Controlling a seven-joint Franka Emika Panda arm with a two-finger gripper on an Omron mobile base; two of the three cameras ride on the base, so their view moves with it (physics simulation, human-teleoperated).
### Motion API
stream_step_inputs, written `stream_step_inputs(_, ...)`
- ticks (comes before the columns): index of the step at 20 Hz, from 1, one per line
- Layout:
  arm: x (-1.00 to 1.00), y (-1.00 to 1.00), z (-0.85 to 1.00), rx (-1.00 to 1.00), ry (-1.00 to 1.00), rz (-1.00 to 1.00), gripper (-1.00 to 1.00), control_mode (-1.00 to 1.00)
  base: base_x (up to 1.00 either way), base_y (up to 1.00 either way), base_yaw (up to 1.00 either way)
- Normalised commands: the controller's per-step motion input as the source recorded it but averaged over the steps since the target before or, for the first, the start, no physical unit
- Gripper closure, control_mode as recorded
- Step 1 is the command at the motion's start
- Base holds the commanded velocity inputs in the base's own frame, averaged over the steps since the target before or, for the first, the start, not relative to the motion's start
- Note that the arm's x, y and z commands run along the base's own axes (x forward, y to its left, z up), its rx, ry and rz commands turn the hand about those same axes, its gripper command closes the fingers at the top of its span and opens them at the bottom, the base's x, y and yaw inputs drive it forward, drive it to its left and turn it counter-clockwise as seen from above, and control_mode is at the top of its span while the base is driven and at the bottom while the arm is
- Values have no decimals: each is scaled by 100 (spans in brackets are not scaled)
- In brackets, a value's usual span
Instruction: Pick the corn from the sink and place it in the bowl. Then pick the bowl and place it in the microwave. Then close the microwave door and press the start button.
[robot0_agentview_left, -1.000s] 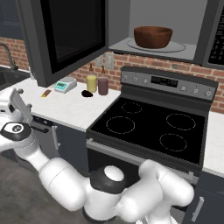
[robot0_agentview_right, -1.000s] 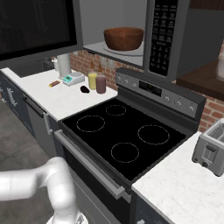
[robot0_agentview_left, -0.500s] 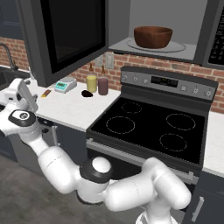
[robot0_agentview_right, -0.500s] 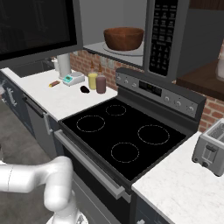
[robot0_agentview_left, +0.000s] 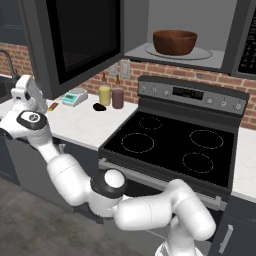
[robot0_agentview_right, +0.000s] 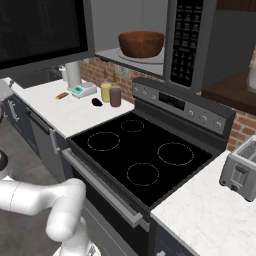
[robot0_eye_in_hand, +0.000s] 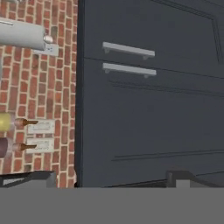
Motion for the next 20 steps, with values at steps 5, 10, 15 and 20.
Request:
stream_step_inputs(5,5,-40,49,1,0,0,-100,-100,0,0,0)
stream_step_inputs(10,-14,-65,35,5,-2,0,-100,-100,0,0,0)
stream_step_inputs(15,-28,-83,33,9,-1,0,-100,-100,0,0,0)
stream_step_inputs(20,-43,-100,33,16,-1,0,-100,-100,0,0,0)
